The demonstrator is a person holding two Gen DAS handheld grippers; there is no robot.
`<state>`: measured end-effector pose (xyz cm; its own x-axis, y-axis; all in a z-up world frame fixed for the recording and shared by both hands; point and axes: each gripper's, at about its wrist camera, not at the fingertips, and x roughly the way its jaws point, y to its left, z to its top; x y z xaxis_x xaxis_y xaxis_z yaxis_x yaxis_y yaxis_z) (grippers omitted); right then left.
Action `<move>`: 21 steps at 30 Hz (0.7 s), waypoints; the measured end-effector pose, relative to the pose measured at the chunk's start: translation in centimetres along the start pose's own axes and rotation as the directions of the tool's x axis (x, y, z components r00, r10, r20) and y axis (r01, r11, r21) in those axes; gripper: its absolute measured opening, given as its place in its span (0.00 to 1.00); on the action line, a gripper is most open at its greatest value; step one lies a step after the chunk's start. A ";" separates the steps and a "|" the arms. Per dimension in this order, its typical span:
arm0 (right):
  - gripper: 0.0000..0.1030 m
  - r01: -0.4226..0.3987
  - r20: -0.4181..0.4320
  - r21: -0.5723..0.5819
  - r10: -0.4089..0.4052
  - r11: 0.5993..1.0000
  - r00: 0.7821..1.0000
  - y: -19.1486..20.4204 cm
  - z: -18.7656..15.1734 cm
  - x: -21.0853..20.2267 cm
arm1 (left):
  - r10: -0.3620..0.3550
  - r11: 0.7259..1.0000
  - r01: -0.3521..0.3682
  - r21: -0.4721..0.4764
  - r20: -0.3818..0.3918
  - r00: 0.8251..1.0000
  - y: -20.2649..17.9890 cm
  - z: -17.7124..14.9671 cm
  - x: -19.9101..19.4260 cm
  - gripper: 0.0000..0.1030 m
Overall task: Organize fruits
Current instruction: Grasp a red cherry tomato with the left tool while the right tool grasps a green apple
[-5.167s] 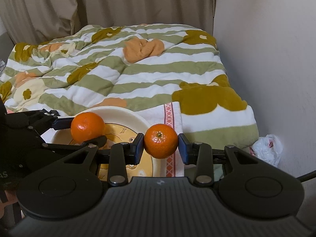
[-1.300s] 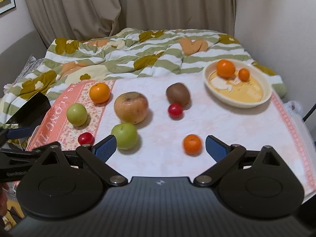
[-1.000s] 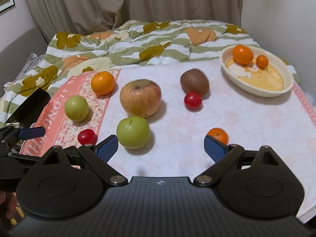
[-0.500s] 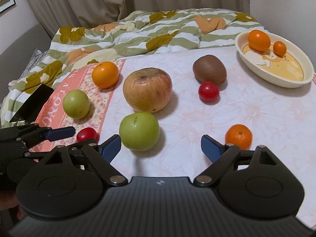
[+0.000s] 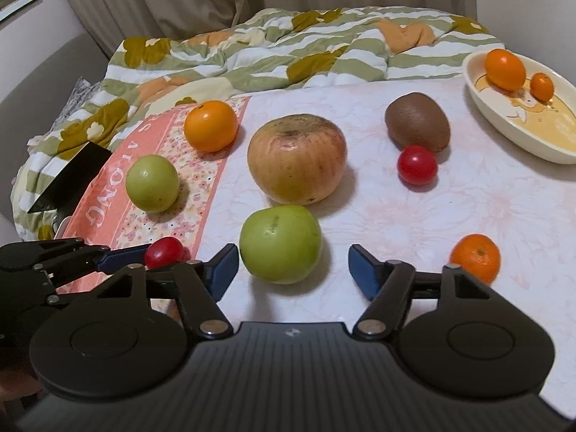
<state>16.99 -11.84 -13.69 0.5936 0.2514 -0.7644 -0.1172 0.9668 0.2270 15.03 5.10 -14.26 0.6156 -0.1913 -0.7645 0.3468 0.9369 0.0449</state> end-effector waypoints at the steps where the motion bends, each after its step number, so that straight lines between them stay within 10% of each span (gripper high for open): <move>1: 0.79 0.001 -0.001 -0.003 -0.001 1.000 1.000 0.1 0.0 0.1 | 0.001 1.000 -0.001 -0.007 -0.002 1.000 0.1 -0.1 -0.1 0.32; 21: 0.66 0.014 0.009 -0.085 -0.013 0.996 1.000 1.7 0.2 -0.1 | 0.013 0.993 -0.011 -0.117 0.018 1.000 0.9 -0.9 -3.0 0.32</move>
<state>16.93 -10.23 -13.12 0.6025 0.2386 -0.7616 -0.1764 0.9705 0.1644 12.86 6.77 -12.46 0.6323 -0.1845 -0.7524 0.2551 0.9666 -0.0226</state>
